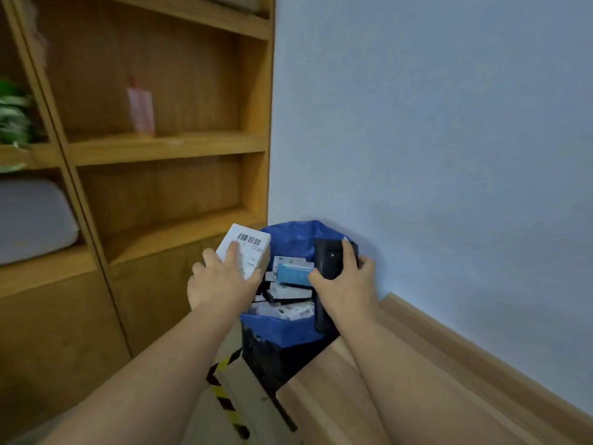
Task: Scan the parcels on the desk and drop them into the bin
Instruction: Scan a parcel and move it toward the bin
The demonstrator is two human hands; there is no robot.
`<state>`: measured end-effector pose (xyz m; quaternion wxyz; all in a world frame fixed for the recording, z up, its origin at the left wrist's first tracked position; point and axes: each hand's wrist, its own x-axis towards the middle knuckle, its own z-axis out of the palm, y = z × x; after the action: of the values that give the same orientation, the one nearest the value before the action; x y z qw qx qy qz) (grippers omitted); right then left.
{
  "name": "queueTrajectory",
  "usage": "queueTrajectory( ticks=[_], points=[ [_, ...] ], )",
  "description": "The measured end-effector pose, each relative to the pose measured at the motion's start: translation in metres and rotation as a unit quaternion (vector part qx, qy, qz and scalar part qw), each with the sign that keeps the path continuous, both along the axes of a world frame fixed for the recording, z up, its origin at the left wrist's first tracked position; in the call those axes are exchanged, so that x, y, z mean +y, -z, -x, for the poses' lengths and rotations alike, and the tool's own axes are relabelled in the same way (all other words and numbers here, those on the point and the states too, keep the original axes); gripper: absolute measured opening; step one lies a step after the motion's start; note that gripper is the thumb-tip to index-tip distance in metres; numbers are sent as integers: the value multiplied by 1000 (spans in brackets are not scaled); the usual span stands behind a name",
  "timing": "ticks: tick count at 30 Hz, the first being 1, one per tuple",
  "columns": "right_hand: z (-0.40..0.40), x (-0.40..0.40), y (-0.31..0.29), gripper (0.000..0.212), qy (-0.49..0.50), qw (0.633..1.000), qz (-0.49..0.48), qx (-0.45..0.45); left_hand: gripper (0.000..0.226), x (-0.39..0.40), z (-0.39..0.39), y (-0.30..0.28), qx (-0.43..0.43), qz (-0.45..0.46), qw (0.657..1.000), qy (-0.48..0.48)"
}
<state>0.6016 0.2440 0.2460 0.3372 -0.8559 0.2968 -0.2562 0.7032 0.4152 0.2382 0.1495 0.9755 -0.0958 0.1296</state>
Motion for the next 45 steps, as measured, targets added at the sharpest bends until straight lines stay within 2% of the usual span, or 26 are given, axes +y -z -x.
queueTrajectory(
  ticks=[6,11,15,20,25,30,35,39,45],
  points=[
    [-98,106,7,90,-55,998,32,19,74,108,-76,-3,-9,-29,998,-53],
    [-171,166,15,87,-70,997,20,35,72,170,-138,-3,0,-33,997,-74],
    [-211,190,27,88,-77,995,16,61,70,193,-177,7,15,-19,997,-70],
    [-268,183,39,87,-61,994,1,89,71,187,-231,22,15,-19,999,-46],
    [-331,146,61,87,-45,993,-18,104,79,144,-298,32,2,-86,996,-10],
    [-390,73,64,88,-1,994,-29,109,78,77,-368,26,2,-79,996,36],
    [-414,7,78,88,79,988,-56,118,75,-5,-415,36,27,-76,990,114],
    [-411,-40,95,87,158,976,-74,130,76,-80,-441,57,47,-98,973,204],
    [-392,-92,133,90,323,925,-133,151,77,-184,-466,104,77,-141,921,355]
  ],
)
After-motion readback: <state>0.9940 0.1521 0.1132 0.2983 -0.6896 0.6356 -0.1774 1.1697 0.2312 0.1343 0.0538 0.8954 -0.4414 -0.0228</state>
